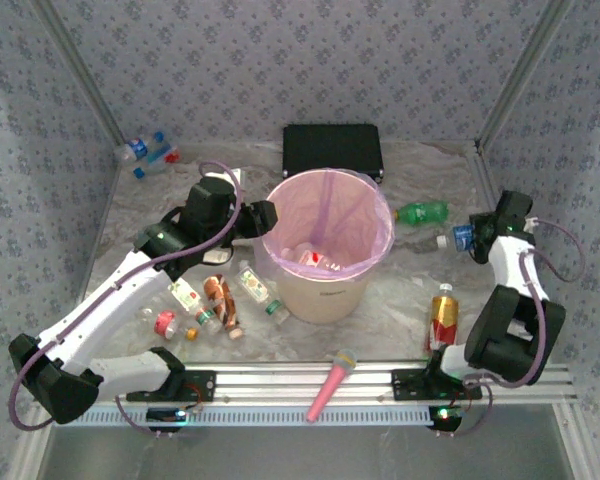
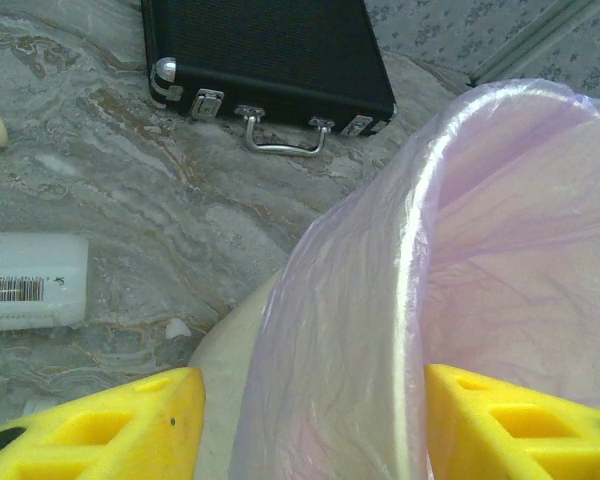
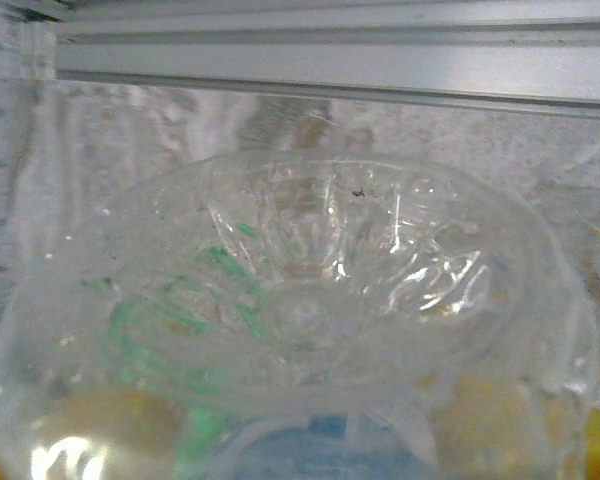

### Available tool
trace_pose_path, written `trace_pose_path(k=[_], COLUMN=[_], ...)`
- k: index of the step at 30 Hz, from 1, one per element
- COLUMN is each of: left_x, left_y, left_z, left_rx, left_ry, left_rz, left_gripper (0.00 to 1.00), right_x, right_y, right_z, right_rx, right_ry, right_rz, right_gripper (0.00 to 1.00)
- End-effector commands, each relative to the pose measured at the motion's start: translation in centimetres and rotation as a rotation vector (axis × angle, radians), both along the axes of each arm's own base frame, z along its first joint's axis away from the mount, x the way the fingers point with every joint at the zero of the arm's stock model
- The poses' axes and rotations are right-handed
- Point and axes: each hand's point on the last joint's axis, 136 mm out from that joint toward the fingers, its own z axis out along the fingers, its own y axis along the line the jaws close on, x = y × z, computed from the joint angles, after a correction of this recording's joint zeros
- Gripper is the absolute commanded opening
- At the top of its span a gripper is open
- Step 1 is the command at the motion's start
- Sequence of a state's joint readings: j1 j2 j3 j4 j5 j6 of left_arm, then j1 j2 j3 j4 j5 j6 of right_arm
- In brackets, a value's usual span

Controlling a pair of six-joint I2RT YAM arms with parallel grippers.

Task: Put the plastic bottles in the bin

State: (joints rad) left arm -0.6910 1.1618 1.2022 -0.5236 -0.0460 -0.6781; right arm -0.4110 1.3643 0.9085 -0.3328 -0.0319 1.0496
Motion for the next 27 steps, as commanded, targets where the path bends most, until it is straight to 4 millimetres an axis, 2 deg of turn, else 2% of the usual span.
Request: trace_pose_path(k=[1, 4, 10, 13, 18, 20, 22, 24, 27], left_x=[0.4, 0.4, 0.2, 0.2, -0.1, -0.3, -0.5, -0.6, -0.9], left_y=[0.1, 0.1, 0.0, 0.0, -0.1, -0.1, 0.0, 0.1, 0.0], left_z=[1.2, 1.2, 0.9, 0.8, 1.2, 1.5, 1.7, 1.9, 2.3], left_rx=[-0.010, -0.010, -0.021, -0.025, -0.044, -0.052, -0.053, -0.055, -0.074], left_ry=[-0.024, -0.024, -0.017, -0.017, -0.017, -0.023, -0.027, -0.028, -0.031], left_rz=[0.006, 0.007, 0.003, 0.003, -0.005, -0.009, -0.011, -0.012, -0.020], left_gripper=[0.59, 0.59, 0.59, 0.59, 0.59, 0.58, 0.57, 0.57, 0.57], right_x=[-0.2, -0.2, -1.5, -1.7, -2.3, -2.7, -3.1, -3.5, -4.0], right_y=[1.2, 2.9, 7.0, 10.7, 18.8, 22.9, 27.1, 30.8, 35.6], right_z=[2.2, 5.9, 17.2, 23.4, 30.6, 32.4, 32.9, 32.1, 29.5], right_rx=[0.017, 0.015, -0.064, -0.106, -0.179, -0.209, -0.239, -0.280, -0.378], right_ry=[-0.047, -0.134, -0.386, -0.490, -0.643, -0.680, -0.676, -0.627, -0.499], right_rz=[0.072, 0.145, 0.298, 0.438, 0.684, 0.806, 0.946, 1.080, 1.273], right_gripper=[0.62, 0.60, 0.56, 0.55, 0.53, 0.54, 0.54, 0.54, 0.54])
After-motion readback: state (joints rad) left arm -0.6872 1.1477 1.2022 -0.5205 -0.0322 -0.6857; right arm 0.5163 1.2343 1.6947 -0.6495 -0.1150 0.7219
